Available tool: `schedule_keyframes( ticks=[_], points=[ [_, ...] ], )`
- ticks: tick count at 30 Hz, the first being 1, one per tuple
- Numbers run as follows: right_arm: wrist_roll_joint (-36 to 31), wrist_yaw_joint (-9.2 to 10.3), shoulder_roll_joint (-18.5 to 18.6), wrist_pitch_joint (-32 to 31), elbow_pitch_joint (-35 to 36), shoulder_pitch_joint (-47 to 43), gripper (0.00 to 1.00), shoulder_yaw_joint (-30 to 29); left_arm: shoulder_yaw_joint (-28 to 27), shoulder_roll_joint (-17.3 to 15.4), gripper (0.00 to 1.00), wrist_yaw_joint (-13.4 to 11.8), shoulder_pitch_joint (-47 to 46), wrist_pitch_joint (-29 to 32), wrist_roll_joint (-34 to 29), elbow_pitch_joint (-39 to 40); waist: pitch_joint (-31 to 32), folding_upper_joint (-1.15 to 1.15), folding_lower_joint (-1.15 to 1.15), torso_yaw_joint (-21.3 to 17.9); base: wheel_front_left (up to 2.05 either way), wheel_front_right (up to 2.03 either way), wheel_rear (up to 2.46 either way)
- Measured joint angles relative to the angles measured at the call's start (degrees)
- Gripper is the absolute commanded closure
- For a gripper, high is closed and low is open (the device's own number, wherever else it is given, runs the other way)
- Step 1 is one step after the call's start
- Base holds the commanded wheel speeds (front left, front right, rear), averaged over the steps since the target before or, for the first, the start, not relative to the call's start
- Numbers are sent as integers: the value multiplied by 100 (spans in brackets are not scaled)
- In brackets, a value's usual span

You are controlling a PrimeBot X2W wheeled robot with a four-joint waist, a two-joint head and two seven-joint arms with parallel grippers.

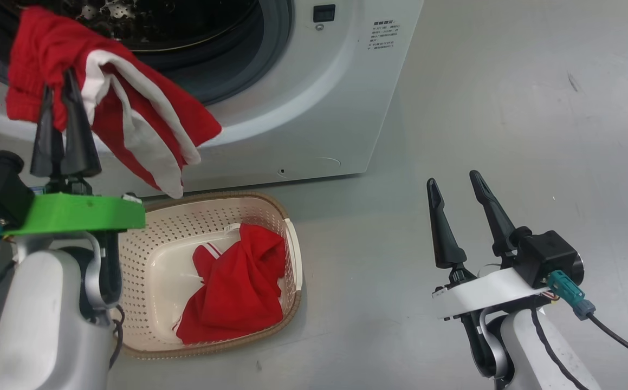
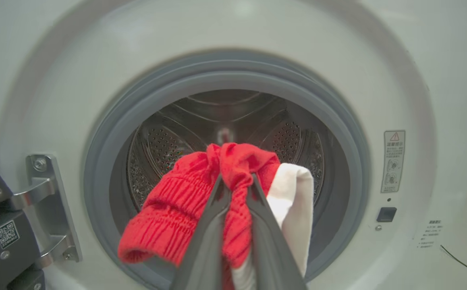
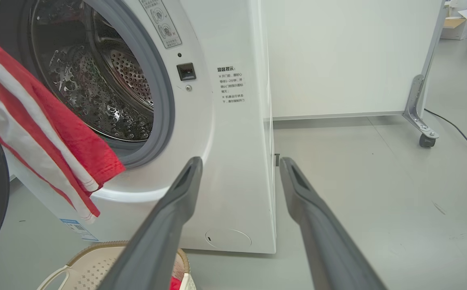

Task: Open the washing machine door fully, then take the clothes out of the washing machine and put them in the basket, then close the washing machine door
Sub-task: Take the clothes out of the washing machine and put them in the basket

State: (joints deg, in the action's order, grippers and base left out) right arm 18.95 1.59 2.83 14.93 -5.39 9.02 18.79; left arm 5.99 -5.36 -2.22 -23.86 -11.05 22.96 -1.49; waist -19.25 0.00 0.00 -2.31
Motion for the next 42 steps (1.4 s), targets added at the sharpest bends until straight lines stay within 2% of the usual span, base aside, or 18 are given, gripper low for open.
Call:
schedule_keyframes(
  ticks=[18,27,36,42],
  points=[
    [1,-2,1,0,167,18,0,155,515,26,100,1,952,829,105,-450,-381,0,0,-94,0,0,0],
    [22,-1,3,0,250,198,0,234,513,42,100,11,1057,1220,411,-1165,-717,0,0,-221,0,0,0],
    [127,-1,4,0,274,423,0,357,511,48,100,159,976,1410,589,-2034,-1043,0,0,-403,0,0,0],
    [224,0,5,0,311,572,0,421,520,-89,100,205,688,1564,568,-2555,-1221,0,0,-570,0,0,0]
  ],
)
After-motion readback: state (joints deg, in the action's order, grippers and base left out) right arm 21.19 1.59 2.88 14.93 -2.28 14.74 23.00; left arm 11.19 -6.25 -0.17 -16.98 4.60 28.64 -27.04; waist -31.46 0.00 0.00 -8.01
